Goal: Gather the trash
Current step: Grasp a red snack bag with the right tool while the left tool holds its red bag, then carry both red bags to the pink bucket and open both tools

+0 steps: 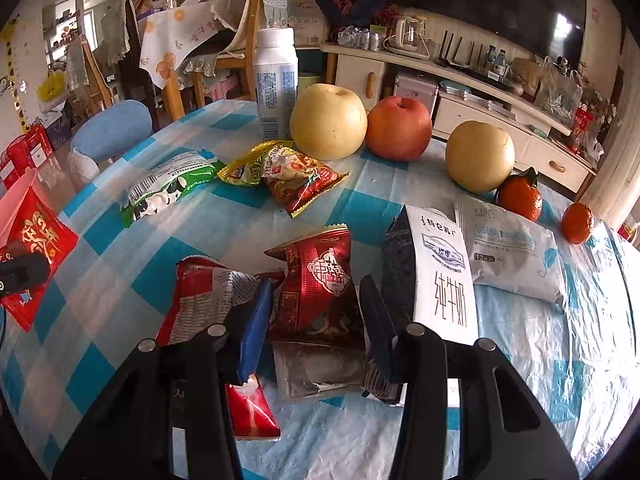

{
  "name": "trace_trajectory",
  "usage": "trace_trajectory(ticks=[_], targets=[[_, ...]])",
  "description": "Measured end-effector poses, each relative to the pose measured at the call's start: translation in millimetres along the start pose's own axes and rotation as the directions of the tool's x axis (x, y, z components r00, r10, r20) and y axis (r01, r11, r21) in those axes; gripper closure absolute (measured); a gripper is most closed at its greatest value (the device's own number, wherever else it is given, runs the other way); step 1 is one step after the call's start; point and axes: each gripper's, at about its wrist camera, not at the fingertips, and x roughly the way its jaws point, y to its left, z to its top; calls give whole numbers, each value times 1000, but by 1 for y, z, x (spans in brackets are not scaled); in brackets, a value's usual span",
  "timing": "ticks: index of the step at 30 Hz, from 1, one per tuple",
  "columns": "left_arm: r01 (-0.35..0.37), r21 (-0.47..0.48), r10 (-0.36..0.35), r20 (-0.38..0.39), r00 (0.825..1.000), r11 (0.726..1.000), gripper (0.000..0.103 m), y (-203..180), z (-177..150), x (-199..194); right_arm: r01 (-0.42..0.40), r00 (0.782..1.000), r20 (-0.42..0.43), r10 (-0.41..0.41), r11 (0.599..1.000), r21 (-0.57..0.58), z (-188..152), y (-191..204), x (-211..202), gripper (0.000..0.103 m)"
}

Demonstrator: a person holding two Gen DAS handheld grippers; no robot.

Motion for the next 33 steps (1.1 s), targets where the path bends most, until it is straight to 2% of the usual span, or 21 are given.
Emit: trace_trajectory(ticks=[8,17,26,33], targets=[[3,-1,-3,9,1000,1000,81,2,0,-1,75,997,-3,-75,995,-70,-2,10,5,71],[0,-11,0,43,999,1000,81,7,6,-16,87,996,31,-87,996,13,0,5,-18,74],[-49,-27,52,106,993,998,81,19,14,-47,72,995,60,-74,996,43,8,24,-46,74],[-127,-61,136,182,974,990,80,38,23,-86,19,994,103,-22,999,30,27,59,-69,74]])
